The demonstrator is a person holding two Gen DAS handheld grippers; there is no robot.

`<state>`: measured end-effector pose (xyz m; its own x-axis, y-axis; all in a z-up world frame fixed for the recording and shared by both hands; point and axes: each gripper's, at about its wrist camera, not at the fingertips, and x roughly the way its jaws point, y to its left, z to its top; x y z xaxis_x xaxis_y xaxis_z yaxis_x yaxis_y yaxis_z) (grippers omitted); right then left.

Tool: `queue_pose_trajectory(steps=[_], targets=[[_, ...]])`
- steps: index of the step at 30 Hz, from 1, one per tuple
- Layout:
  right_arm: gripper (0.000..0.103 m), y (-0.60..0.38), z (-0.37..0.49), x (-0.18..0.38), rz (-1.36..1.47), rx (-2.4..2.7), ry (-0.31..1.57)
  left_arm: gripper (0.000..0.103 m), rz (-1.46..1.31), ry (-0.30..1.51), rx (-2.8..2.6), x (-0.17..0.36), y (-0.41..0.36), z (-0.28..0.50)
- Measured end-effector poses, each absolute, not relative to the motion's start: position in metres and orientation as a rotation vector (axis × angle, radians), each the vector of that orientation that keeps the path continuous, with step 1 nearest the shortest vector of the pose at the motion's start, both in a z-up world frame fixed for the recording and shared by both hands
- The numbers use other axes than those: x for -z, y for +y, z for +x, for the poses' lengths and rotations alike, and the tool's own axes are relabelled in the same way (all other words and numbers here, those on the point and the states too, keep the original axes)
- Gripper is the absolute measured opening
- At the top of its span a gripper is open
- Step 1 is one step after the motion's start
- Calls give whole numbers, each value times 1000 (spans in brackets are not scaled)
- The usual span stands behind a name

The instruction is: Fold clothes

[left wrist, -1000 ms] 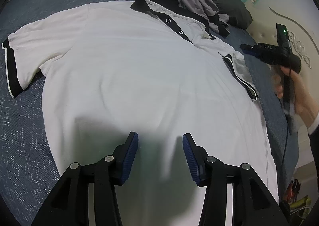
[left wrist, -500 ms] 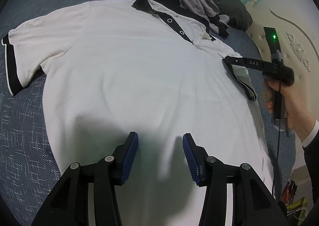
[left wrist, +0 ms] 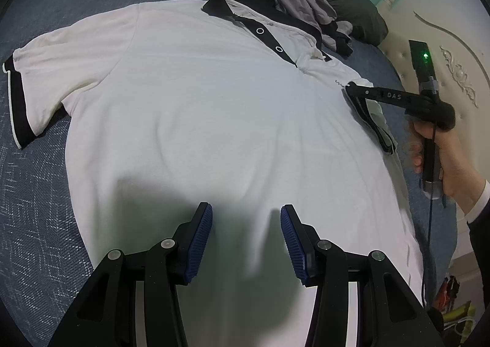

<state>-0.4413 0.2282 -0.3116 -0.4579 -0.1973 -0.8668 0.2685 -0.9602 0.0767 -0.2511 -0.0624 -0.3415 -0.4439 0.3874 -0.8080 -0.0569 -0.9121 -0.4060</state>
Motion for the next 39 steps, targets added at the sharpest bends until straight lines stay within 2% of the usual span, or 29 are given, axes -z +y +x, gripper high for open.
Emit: queue_pose_trajectory(steps=[10,12,16,17,26,39], targets=[[13,234,-449,322,1517,2491,0,51,-1482,-480,-2414,342,-63,-251],[16,236,-450,322,1519,2489,-31,51,-1483,-481,-2414,341,-64,-250],[33,241,-447,314,1487,2499,-90,51,-1485,-484,-2413,341,-65,-250],[35,243,-445,310,1468,2505,-109,51,-1486,-484,-2413,341,-65,-250],[35,289,-425,281,1357,2616,-270,51,-1489,-480,-2416,342,-65,-248],[35,276,-414,319,1501,2574,-153,51,-1489,-476,-2414,342,-66,-248]])
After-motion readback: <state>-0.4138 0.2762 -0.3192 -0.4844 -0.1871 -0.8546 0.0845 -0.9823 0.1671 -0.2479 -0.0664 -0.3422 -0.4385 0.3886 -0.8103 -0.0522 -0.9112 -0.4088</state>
